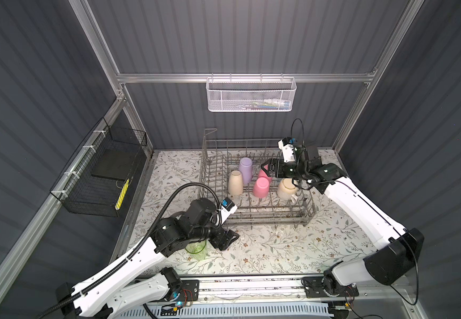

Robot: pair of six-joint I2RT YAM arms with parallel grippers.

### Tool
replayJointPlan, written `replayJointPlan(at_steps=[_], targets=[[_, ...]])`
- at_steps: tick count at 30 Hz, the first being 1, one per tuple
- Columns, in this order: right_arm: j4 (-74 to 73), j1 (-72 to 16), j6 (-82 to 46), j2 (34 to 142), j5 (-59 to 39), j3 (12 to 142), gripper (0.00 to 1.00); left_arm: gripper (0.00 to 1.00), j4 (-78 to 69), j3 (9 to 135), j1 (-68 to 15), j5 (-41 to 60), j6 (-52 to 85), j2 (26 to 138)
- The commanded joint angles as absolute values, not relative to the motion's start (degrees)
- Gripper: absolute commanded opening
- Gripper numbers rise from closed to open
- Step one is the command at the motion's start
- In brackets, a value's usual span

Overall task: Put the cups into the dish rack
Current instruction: 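Reach the left gripper down over the lavender cup on the table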

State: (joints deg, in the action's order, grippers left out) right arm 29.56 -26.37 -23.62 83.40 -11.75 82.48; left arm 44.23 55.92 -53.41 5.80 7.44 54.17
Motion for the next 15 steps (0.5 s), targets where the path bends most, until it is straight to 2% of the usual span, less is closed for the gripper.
replayJointPlan(at_steps=[1, 7, 15], targets=[[28.87, -25.87, -23.82, 83.13, -11.96, 81.68, 0.9, 0.81, 49.01, 59.57, -55.04, -4.24, 11.34, 57.77], [27.6, -24.82, -23.92, 82.38, -12.73, 78.92, 0.9, 0.81, 53.38, 63.13, -58.8, -9.97, 16.23, 64.34], [26.3, -22.92, -23.99, 81.08, -14.53, 76.23, 0.91, 0.81, 55.83, 64.53, -60.94, -10.8, 21.32, 70.58]])
